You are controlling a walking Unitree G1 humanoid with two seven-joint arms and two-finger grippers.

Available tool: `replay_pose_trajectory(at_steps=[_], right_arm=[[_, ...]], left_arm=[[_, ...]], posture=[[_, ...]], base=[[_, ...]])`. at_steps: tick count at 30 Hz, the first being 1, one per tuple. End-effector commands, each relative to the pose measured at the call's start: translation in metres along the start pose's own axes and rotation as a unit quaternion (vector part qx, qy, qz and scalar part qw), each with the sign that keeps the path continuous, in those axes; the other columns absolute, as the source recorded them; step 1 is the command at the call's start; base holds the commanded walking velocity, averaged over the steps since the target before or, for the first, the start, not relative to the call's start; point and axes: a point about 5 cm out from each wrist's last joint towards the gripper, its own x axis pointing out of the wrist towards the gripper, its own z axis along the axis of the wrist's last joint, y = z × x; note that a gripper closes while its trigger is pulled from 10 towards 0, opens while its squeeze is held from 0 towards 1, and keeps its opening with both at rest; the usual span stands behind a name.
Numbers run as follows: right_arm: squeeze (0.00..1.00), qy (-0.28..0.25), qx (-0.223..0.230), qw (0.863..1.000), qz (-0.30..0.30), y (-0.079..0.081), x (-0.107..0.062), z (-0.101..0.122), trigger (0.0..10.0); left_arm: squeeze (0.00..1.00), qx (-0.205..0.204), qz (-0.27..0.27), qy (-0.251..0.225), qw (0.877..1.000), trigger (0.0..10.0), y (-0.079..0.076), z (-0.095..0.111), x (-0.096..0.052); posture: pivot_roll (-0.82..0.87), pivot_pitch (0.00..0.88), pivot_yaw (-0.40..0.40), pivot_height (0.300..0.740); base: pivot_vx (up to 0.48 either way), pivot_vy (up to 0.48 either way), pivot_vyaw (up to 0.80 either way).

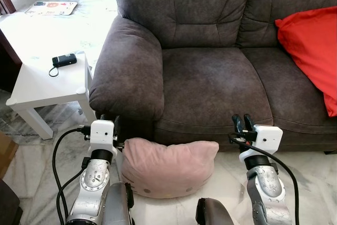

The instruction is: Move the pillow to the sofa from floor

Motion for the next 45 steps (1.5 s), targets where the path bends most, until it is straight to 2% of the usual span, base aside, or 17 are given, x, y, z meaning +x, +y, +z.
replay_pose_trajectory(at_steps=[1, 4, 13, 32, 39, 45], right_arm=[[0.00, -0.006, -0.002, 1.000, 0.000, 0.000, 0.001, 0.003, 10.0], [0.00, 0.000, -0.001, 1.000, -0.004, -0.001, 0.002, 0.001, 10.0], [0.00, 0.000, -0.002, 1.000, 0.000, 0.001, 0.002, 0.001, 10.0], [0.00, -0.002, -0.002, 1.000, -0.003, -0.001, 0.002, 0.000, 10.0], [0.00, -0.001, -0.004, 1.000, -0.005, -0.001, 0.003, 0.001, 10.0], [0.00, -0.002, -0.003, 1.000, -0.003, 0.000, 0.003, 0.001, 10.0]], left_arm=[[0.00, -0.006, -0.004, 0.000, 1.000, 10.0, -0.001, 0.001, 0.000], [0.00, -0.006, -0.005, 0.000, 1.000, 10.0, -0.001, 0.000, 0.000], [0.00, -0.006, -0.005, 0.001, 1.000, 10.0, -0.001, 0.000, 0.000], [0.00, -0.021, -0.026, 0.023, 0.999, 10.0, -0.006, -0.007, -0.002], [0.00, -0.022, -0.043, 0.071, 0.996, 10.0, -0.007, -0.026, -0.012], [0.00, -0.062, -0.011, 0.155, 0.986, 10.0, 0.000, -0.054, -0.023]], posture=[[-0.04, 0.100, -0.044, 0.599], [-0.04, 0.101, -0.044, 0.599], [-0.04, 0.101, -0.044, 0.546], [-0.04, 0.097, -0.042, 0.546], [-0.04, 0.097, -0.043, 0.546], [-0.04, 0.101, -0.042, 0.546]], base=[[0.000, 0.000, 0.00], [0.000, 0.000, 0.00], [0.000, 0.000, 0.00], [0.000, 0.000, 0.00], [0.000, 0.000, 0.00], [0.000, 0.000, 0.00]])
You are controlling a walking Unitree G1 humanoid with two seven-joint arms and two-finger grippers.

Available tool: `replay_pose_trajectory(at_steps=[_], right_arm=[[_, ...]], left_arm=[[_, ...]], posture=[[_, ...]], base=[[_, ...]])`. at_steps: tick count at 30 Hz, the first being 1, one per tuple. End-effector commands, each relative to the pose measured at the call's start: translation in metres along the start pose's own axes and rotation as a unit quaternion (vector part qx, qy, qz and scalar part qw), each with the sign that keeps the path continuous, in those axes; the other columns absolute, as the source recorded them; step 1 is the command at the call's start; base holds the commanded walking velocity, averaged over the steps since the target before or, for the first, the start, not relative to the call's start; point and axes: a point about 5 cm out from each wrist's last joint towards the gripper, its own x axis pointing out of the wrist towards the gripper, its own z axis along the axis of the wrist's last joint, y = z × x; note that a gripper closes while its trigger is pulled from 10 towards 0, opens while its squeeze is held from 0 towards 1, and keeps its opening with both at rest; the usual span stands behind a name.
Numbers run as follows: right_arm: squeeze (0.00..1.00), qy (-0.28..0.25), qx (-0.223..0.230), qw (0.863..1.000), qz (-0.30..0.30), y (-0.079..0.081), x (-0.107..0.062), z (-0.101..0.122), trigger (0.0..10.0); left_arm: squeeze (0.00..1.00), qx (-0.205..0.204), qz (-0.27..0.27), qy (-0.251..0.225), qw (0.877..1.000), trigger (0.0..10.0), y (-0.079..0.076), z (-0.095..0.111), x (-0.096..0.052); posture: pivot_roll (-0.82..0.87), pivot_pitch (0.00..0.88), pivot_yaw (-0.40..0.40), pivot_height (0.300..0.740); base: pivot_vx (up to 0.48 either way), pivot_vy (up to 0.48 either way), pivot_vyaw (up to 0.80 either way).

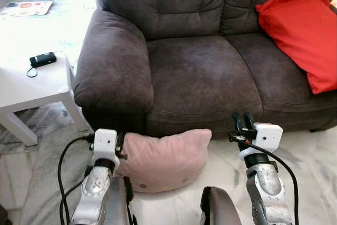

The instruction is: Move the pillow to the sofa from floor

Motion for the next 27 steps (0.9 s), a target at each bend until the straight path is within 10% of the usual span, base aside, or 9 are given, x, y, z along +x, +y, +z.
replay_pose_trajectory(at_steps=[1, 27], right_arm=[[0.00, 0.002, -0.001, 1.000, -0.001, -0.001, 0.000, -0.001, 10.0], [0.00, 0.001, -0.006, 1.000, 0.010, 0.001, 0.003, -0.001, 10.0]], left_arm=[[0.00, -0.021, 0.010, 0.038, 0.999, 10.0, 0.004, -0.013, -0.003], [0.00, -0.034, -0.015, 0.078, 0.996, 10.0, 0.003, -0.024, 0.007]], posture=[[-0.04, 0.103, -0.043, 0.546], [-0.04, 0.106, -0.048, 0.546]], base=[[0.000, 0.000, 0.00], [0.143, 0.000, 0.14]])
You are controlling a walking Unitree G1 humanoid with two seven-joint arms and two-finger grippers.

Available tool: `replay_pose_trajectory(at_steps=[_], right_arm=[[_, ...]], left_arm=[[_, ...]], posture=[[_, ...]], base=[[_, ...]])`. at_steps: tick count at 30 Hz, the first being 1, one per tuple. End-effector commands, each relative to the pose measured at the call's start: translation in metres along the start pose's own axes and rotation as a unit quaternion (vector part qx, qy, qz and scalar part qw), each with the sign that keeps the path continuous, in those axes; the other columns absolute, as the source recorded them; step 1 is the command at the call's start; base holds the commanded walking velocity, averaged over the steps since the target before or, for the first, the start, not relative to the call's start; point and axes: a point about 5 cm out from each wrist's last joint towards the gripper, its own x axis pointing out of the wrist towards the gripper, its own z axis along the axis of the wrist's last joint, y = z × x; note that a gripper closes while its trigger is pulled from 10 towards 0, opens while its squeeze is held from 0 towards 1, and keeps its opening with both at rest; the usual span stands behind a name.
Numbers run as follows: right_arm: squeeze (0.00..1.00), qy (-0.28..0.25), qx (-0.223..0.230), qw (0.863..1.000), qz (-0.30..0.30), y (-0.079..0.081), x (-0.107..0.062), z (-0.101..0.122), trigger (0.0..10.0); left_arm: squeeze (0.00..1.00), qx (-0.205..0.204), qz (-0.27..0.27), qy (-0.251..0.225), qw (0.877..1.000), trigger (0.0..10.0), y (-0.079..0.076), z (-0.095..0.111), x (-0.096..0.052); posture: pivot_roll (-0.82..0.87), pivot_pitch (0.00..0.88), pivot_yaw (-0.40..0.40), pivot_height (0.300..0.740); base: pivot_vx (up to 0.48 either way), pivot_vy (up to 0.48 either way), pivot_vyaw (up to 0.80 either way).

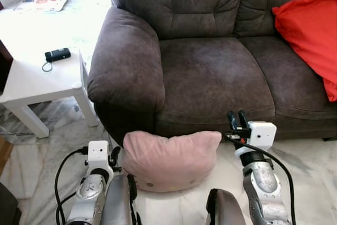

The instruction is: Move the pillow to the sofa from floor

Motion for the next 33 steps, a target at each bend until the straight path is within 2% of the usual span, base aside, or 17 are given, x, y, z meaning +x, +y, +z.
replay_pose_trajectory(at_steps=[1, 9, 13, 17, 18, 20, 27, 31, 32, 33], right_arm=[[0.00, -0.005, 0.005, 1.000, -0.002, 0.001, 0.001, 0.001, 10.0], [0.00, -0.002, 0.000, 1.000, 0.005, 0.003, 0.002, 0.000, 10.0], [0.00, -0.002, -0.001, 1.000, 0.005, 0.003, 0.002, 0.000, 10.0], [0.00, -0.001, 0.001, 1.000, 0.004, 0.003, 0.002, -0.001, 10.0], [0.00, -0.001, 0.001, 1.000, 0.004, 0.003, 0.002, -0.001, 10.0], [0.00, 0.000, 0.001, 1.000, 0.004, 0.003, 0.002, -0.001, 10.0], [0.00, 0.000, 0.001, 1.000, 0.005, 0.003, 0.003, -0.001, 10.0], [0.00, -0.001, 0.003, 1.000, 0.008, 0.004, 0.003, -0.001, 10.0], [0.00, -0.002, 0.003, 1.000, 0.009, 0.004, 0.003, -0.001, 10.0], [0.00, -0.003, 0.006, 1.000, 0.010, 0.004, 0.002, -0.001, 10.0]], left_arm=[[0.00, 0.010, -0.005, -0.001, 1.000, 10.0, 0.001, 0.000, 0.001], [0.00, 0.011, -0.021, 0.005, 1.000, 10.0, -0.003, -0.002, 0.001], [0.00, 0.011, -0.032, 0.011, 0.999, 10.0, -0.005, -0.004, 0.001], [0.00, 0.007, -0.063, 0.041, 0.997, 10.0, -0.009, -0.014, -0.002], [0.00, 0.028, -0.076, 0.071, 0.994, 10.0, -0.010, -0.023, -0.004], [0.00, 0.047, -0.067, 0.106, 0.991, 10.0, -0.007, -0.034, -0.007], [0.00, 0.021, -0.043, 0.144, 0.988, 10.0, -0.001, -0.045, -0.009], [0.00, 0.030, -0.015, 0.156, 0.987, 10.0, 0.007, -0.047, -0.007], [0.60, 0.027, -0.010, 0.154, 0.988, 10.0, 0.007, -0.046, -0.007], [1.00, 0.019, -0.006, 0.150, 0.988, 10.0, 0.008, -0.044, -0.006]], posture=[[-0.04, 0.106, -0.048, 0.546], [-0.03, 0.107, -0.048, 0.546], [-0.03, 0.107, -0.047, 0.546], [-0.03, 0.108, -0.047, 0.546], [-0.03, 0.109, -0.047, 0.546], [-0.03, 0.109, -0.048, 0.546], [-0.04, 0.110, -0.048, 0.546], [-0.04, 0.113, -0.050, 0.546], [-0.04, 0.113, -0.050, 0.546], [-0.04, 0.113, -0.050, 0.546]], base=[[0.360, 0.000, 0.00], [0.354, 0.000, 0.00], [0.060, 0.000, 0.00], [0.000, 0.000, 0.00], [0.000, 0.000, 0.00], [0.000, 0.000, 0.00], [0.000, 0.000, 0.00], [0.000, 0.000, 0.00], [0.000, 0.000, 0.00], [0.000, 0.000, 0.00]])
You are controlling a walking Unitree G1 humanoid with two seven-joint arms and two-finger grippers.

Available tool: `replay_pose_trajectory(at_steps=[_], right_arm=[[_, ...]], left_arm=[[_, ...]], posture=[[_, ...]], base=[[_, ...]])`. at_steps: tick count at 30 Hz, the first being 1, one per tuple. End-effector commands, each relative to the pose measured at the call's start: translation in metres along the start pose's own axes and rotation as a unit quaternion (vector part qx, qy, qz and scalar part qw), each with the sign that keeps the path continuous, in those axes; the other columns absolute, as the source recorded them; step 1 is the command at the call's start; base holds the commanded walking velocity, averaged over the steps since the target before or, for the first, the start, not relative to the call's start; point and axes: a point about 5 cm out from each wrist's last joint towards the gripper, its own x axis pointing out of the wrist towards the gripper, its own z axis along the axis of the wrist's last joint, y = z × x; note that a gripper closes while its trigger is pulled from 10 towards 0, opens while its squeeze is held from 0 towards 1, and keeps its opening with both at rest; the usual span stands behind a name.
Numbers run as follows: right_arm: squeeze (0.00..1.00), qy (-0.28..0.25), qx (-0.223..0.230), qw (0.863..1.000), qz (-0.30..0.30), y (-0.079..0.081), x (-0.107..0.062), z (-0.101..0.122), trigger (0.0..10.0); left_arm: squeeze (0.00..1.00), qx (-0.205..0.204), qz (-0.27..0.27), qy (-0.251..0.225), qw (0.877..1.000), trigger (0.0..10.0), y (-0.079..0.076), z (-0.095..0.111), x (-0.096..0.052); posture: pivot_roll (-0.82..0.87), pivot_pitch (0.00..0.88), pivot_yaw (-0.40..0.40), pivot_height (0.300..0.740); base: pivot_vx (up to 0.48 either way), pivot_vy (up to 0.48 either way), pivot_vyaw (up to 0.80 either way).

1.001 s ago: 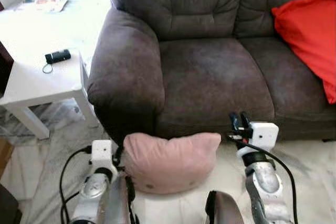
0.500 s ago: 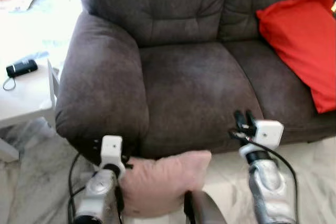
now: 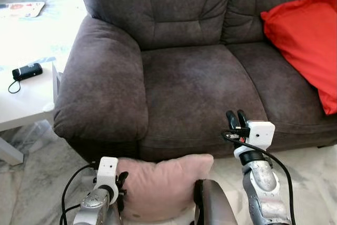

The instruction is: Move the pillow to the sofa from floor

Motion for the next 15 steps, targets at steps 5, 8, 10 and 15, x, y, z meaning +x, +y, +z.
replay_pose_trajectory(at_steps=[5, 8, 10, 15], right_arm=[[0.00, 0.002, 0.003, 1.000, 0.002, -0.0010, -0.0023, -0.0008, 10.0], [0.00, 0.002, 0.004, 1.000, 0.004, -0.0007, -0.0025, -0.0007, 10.0], [0.00, 0.002, 0.004, 1.000, 0.005, -0.0008, -0.0026, -0.0009, 10.0], [0.00, 0.001, 0.005, 1.000, 0.011, 0.0002, -0.0026, 0.0001, 10.0]], left_arm=[[1.00, -0.026, 0.011, 0.009, 1.000, 10.0, 0.0022, 0.0031, 0.0047], [1.00, -0.019, 0.016, 0.014, 1.000, 10.0, 0.0019, 0.0041, 0.0067], [1.00, -0.020, 0.021, 0.019, 0.999, 10.0, 0.0026, 0.0042, 0.0074], [1.00, -0.024, 0.050, 0.026, 0.998, 10.0, 0.0088, 0.0066, 0.0097]], posture=[[-0.04, 0.119, -0.052, 0.546], [-0.04, 0.122, -0.051, 0.546], [-0.04, 0.122, -0.052, 0.546], [-0.05, 0.131, -0.056, 0.546]], base=[[0.000, 0.000, 0.00], [0.000, 0.000, 0.00], [0.000, 0.000, 0.00], [0.000, 0.000, 0.00]])
